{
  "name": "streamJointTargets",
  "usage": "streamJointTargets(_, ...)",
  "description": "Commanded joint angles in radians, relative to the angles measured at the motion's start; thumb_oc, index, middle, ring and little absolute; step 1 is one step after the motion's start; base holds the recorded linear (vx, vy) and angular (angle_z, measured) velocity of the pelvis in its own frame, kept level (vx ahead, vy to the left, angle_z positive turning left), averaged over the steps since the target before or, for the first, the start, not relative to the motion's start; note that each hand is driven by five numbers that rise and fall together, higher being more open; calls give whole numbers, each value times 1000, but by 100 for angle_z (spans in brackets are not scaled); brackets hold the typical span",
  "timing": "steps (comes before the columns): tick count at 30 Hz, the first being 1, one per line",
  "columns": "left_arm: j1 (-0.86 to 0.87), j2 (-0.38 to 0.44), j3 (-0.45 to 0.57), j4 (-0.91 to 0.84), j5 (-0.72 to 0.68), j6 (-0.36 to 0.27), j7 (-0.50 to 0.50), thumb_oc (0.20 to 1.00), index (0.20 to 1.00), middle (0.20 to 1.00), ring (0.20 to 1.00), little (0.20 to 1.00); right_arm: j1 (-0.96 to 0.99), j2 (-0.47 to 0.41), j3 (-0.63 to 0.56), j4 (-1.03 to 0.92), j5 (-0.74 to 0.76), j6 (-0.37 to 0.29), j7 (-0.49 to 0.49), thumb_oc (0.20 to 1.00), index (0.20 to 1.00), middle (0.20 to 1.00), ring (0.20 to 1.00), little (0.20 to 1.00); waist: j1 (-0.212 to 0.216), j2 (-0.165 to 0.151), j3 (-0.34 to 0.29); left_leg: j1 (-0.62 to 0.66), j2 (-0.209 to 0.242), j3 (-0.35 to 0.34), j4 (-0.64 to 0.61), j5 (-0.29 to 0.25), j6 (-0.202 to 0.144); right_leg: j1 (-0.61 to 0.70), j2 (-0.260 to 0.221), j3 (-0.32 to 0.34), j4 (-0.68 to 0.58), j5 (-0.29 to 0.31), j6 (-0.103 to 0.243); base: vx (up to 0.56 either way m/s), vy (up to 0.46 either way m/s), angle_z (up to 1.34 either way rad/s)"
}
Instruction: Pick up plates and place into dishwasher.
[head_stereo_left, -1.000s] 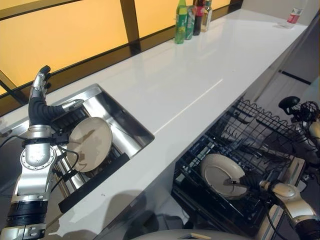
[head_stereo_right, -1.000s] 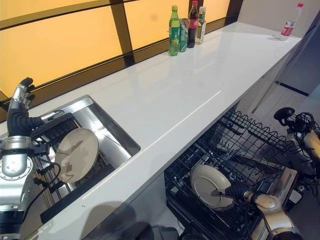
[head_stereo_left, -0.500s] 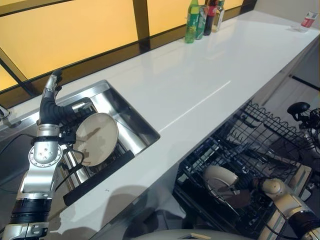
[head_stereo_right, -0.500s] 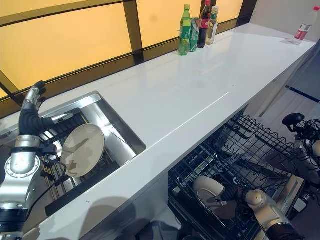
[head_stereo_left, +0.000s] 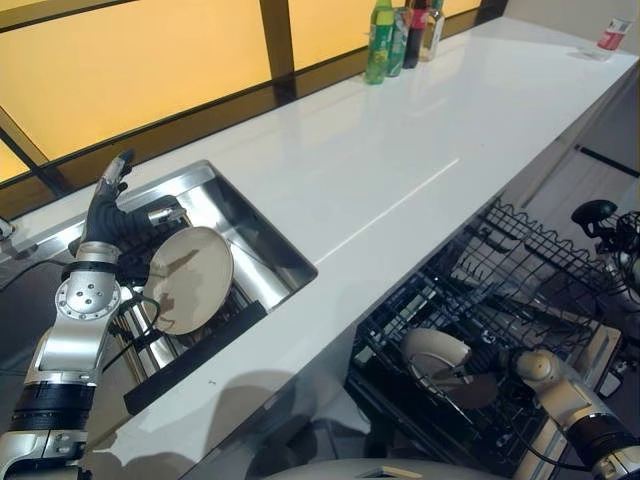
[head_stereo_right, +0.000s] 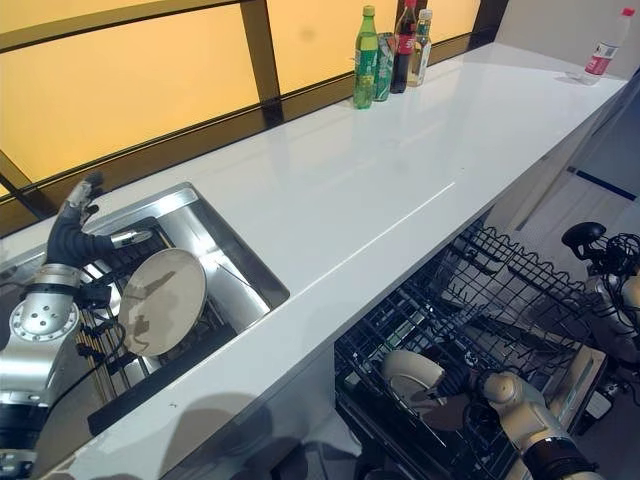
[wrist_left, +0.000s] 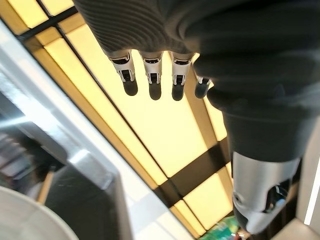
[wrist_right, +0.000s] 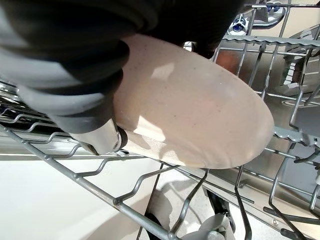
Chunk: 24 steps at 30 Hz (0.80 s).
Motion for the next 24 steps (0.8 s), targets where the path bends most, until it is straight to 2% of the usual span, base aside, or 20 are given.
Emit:
streamJointTargets(1, -59, 45, -19, 19, 24, -21, -1, 1000, 1000, 1000, 1000, 1000, 101, 56, 108, 50, -33, 36, -15, 1000, 1000, 1000, 1000, 1000, 9, 8, -42, -190, 63, -50, 6, 150, -59, 21, -54, 45, 73, -84, 58, 0, 0, 0)
streamJointTargets(6, -40, 51, -5, 42, 16, -8, 4, 1000, 1000, 1000, 1000, 1000, 108, 44, 93, 20, -39, 38, -25, 1000, 1000, 1000, 1000, 1000, 9, 6, -42, -185, 45, -100, 12, 135, -57, 20, -51, 77, 66, -78, 57, 2, 5, -5)
streamJointTargets(10, 2, 45, 24, 84, 22, -10, -9, 1000, 1000, 1000, 1000, 1000, 109, 27, 83, -17, -19, 44, -42, 1000, 1000, 1000, 1000, 1000, 22, 1, -45, -178, 31, -199, 20, 116, -59, 21, -50, 135, 55, -73, 59, 46, 22, -30)
streamJointTargets(11, 8, 46, 27, 92, 24, -11, -16, 1000, 1000, 1000, 1000, 1000, 109, 26, 82, -23, -19, 48, -45, 1000, 1000, 1000, 1000, 1000, 22, 2, -46, -173, 31, -205, 15, 114, -58, 20, -49, 140, 56, -74, 60, 60, 43, -20)
streamJointTargets(15, 16, 62, 27, 146, 20, -15, -49, 1000, 1000, 1000, 1000, 1000, 122, 5, 17, -87, 8, 60, -100, 1000, 1000, 1000, 1000, 1000, 3, 11, -50, -153, 46, -165, -14, 124, -55, 14, -55, 129, 69, -77, 67, 65, 73, -16)
streamJointTargets(20, -11, 85, 15, 230, 1, -34, -48, 1000, 1000, 1000, 1000, 1000, 120, -26, -90, -166, 29, 61, -179, 1000, 1000, 1000, 1000, 1000, -22, 12, -38, -146, 38, -132, -26, 121, -43, -7, -84, 106, 80, -67, 84, 9, 67, -1)
streamJointTargets(24, 12, 74, 41, 242, 8, -51, -56, 1000, 1000, 1000, 1000, 1000, 129, -29, -127, -195, 3, 54, -168, 1000, 1000, 1000, 1000, 1000, -28, 12, -34, -135, 29, -113, -36, 116, -39, -13, -102, 97, 80, -61, 94, 20, 70, -1)
